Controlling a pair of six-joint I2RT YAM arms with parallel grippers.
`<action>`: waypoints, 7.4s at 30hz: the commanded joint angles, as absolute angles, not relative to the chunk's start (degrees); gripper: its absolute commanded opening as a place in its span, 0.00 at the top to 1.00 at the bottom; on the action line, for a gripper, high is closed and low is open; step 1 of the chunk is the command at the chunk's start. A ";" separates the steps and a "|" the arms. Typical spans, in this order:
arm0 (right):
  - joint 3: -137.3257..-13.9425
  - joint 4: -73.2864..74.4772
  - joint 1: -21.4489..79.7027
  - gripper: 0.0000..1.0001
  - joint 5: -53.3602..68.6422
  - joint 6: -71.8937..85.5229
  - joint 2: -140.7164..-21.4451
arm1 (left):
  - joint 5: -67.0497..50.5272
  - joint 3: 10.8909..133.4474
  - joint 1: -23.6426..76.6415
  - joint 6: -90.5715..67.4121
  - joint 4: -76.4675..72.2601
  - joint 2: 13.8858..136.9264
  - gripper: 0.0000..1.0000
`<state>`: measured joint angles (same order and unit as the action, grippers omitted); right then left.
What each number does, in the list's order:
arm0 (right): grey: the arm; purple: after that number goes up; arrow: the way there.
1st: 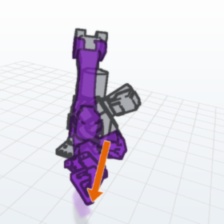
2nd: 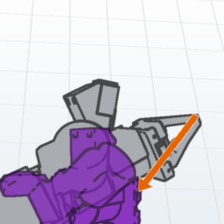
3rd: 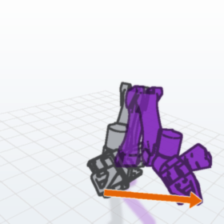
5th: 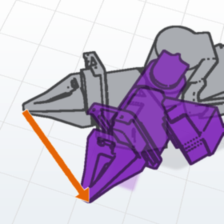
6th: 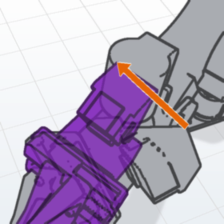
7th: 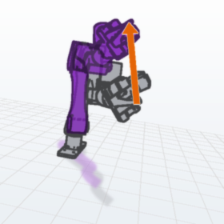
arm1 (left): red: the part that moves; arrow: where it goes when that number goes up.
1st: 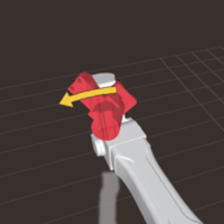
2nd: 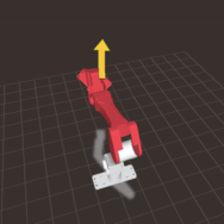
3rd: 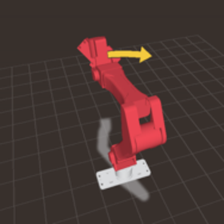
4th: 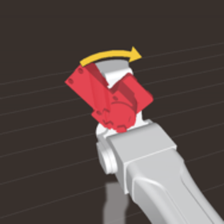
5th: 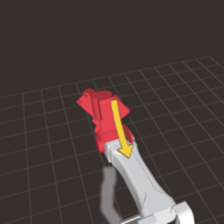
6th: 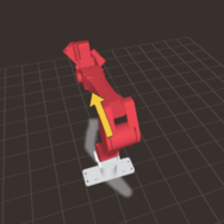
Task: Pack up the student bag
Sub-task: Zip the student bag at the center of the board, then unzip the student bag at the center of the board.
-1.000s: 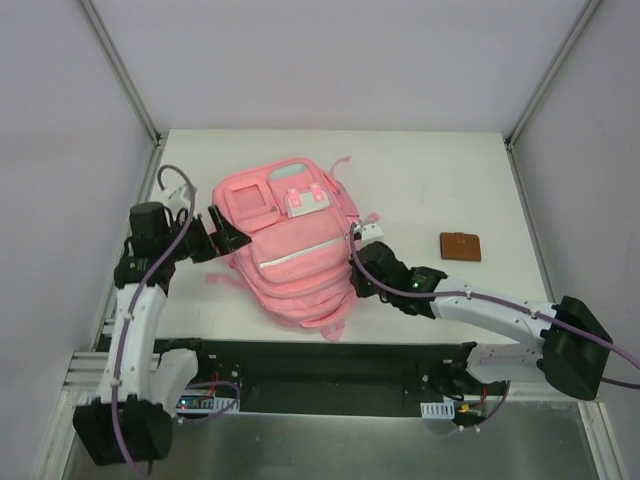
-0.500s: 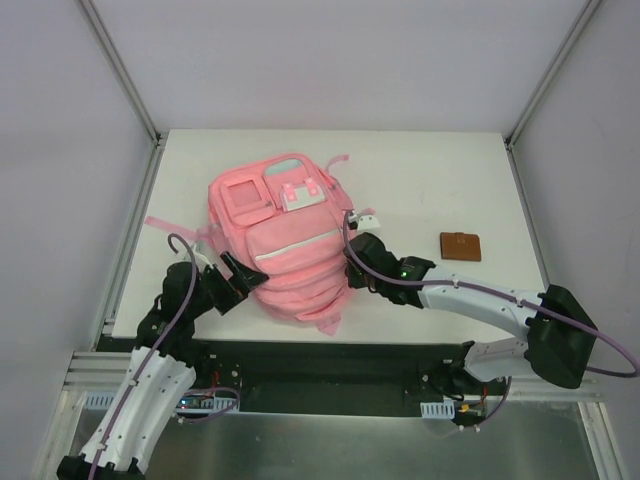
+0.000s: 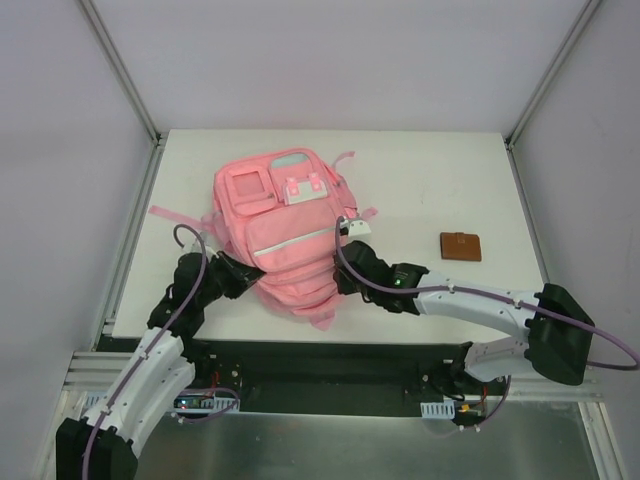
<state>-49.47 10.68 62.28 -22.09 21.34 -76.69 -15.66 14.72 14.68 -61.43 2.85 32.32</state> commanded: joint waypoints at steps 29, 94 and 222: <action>-55.89 -2.28 39.56 0.99 -4.52 -13.95 -85.32 | -45.78 43.77 -6.15 -15.65 36.74 42.18 1.00; -58.48 -19.04 16.37 0.99 19.63 -33.34 -86.97 | -60.72 56.43 1.22 3.95 45.61 59.95 1.00; -41.39 6.32 32.52 0.99 10.47 41.22 -65.30 | -41.04 41.92 14.94 -27.16 8.00 71.19 0.22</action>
<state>-38.35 3.05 31.27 10.90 42.54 -66.70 -40.07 43.13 13.91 -26.46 9.39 70.43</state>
